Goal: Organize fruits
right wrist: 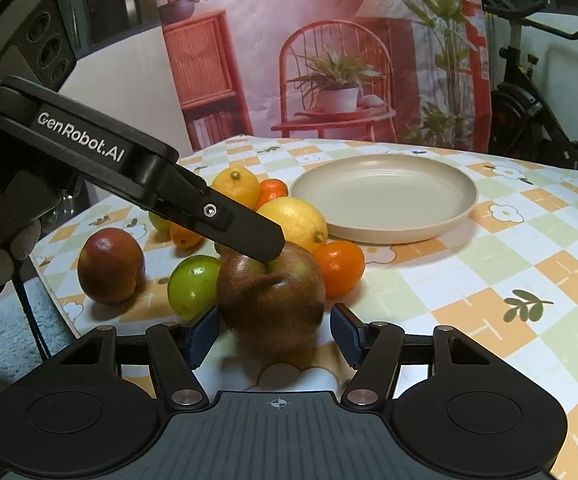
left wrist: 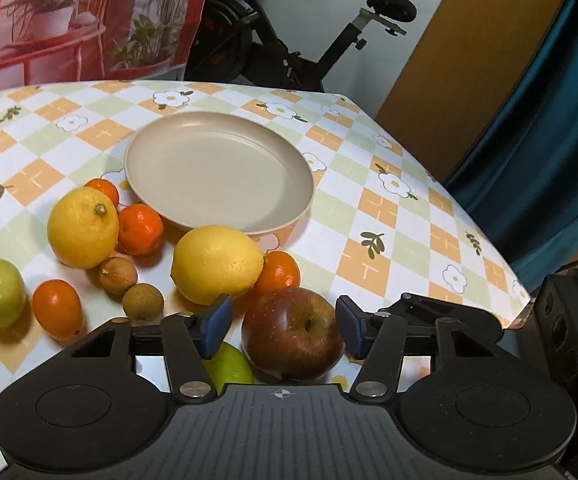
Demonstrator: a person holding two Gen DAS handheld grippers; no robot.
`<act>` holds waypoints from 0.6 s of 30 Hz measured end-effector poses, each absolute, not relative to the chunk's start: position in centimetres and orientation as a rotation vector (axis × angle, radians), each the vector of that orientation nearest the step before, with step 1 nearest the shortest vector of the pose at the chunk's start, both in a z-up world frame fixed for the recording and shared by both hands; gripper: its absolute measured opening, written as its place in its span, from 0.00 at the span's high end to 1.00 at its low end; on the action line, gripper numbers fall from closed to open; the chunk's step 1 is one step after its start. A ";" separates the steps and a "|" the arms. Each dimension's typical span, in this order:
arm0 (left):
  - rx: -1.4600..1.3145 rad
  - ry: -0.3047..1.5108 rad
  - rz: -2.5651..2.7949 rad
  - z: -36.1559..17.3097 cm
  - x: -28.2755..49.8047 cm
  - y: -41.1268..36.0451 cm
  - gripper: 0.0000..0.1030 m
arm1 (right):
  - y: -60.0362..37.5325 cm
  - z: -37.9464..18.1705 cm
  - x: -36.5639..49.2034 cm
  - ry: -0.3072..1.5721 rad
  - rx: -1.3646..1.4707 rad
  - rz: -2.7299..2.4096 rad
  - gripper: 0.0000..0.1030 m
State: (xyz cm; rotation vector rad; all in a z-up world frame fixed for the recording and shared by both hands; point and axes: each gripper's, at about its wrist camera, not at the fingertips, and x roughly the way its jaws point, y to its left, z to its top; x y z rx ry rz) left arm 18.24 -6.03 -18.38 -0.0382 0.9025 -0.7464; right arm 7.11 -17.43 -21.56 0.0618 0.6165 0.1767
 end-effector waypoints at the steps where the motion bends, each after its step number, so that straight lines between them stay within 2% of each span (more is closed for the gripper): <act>1: -0.044 0.909 -0.751 -18.4 18.3 -6.1 0.50 | -17.4 -21.7 7.2 0.616 0.063 0.180 0.44; 3: -0.040 0.926 -0.767 -18.5 18.4 -6.3 0.54 | -17.4 -21.8 7.2 0.617 0.066 0.183 0.44; 11: -0.080 0.937 -0.777 -18.6 18.7 -5.8 0.54 | -17.6 -22.2 7.4 0.613 0.092 0.186 0.44; 13: -0.090 0.945 -0.771 -18.7 18.9 -5.5 0.59 | -17.5 -22.4 7.6 0.616 0.092 0.186 0.46; 18: -0.123 0.968 -0.743 -19.0 19.5 -5.0 0.59 | -17.4 -22.5 7.6 0.615 0.097 0.191 0.48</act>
